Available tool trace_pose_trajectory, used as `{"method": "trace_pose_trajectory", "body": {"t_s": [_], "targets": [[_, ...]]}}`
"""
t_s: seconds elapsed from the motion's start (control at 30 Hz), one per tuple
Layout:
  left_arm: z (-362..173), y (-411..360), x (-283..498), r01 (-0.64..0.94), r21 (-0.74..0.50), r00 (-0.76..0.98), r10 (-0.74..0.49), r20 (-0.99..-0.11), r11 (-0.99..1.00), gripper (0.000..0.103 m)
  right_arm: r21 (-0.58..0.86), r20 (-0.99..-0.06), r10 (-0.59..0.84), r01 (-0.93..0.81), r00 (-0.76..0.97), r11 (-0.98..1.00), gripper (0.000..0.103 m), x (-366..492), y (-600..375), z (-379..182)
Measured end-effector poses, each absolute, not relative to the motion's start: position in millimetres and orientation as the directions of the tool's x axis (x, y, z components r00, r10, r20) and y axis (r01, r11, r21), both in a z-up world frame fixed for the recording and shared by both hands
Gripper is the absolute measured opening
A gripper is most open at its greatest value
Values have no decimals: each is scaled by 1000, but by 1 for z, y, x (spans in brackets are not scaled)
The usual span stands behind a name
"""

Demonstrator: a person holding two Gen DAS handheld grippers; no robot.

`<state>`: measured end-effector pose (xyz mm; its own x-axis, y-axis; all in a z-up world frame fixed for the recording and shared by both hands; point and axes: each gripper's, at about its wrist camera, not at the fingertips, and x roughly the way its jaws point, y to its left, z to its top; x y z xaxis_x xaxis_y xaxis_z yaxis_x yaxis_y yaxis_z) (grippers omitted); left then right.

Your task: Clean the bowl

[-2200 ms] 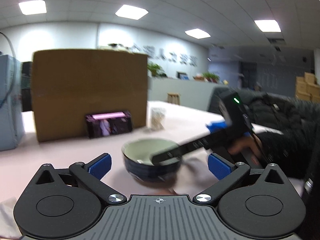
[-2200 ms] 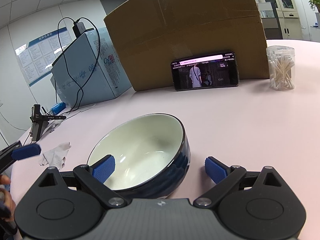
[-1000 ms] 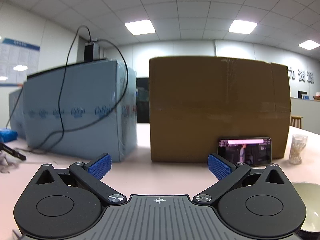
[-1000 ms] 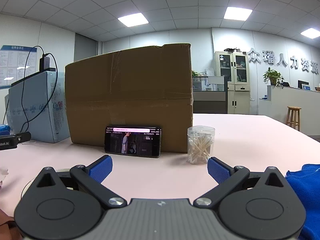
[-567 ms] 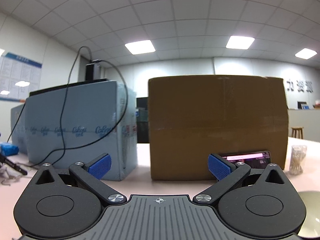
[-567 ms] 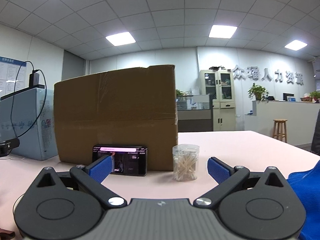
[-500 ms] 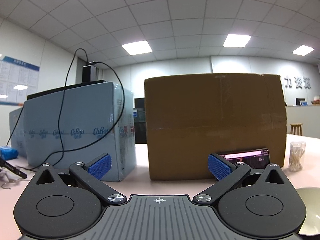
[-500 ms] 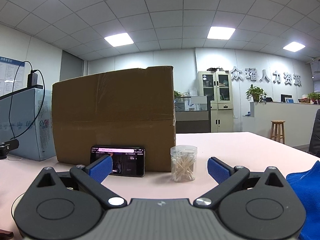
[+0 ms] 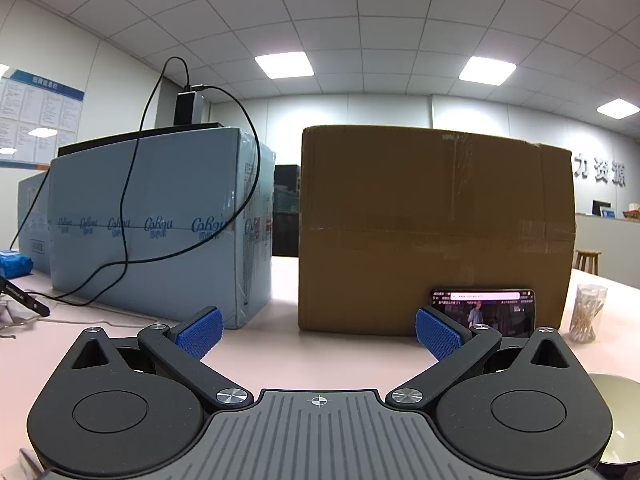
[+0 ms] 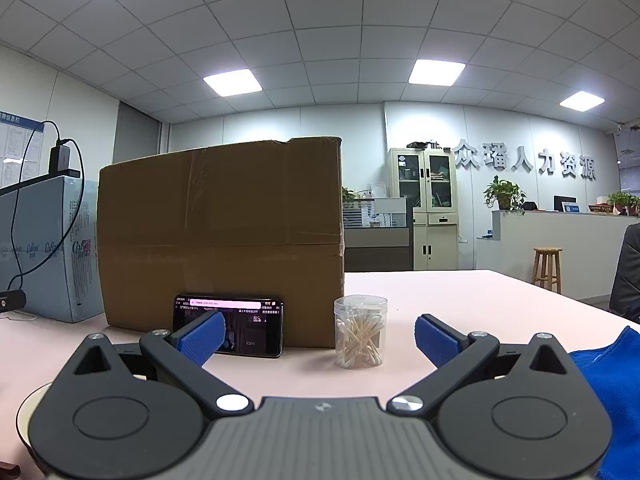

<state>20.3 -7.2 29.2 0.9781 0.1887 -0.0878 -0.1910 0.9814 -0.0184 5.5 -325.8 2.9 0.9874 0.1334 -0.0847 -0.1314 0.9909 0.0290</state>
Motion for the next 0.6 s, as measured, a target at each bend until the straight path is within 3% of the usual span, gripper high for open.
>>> {"method": "trace_pose_trajectory", "body": {"t_s": [0.37,0.6], "targets": [[29,-3,15,-128,-48,989,124,-76,991,103,-5,-92,137,-138,986,990,103,7,-319,3],[30,-7,12,-128,-29,990,126,-55,991,103,1,-39,116,-116,992,993,103,-3,-321,4]]}}
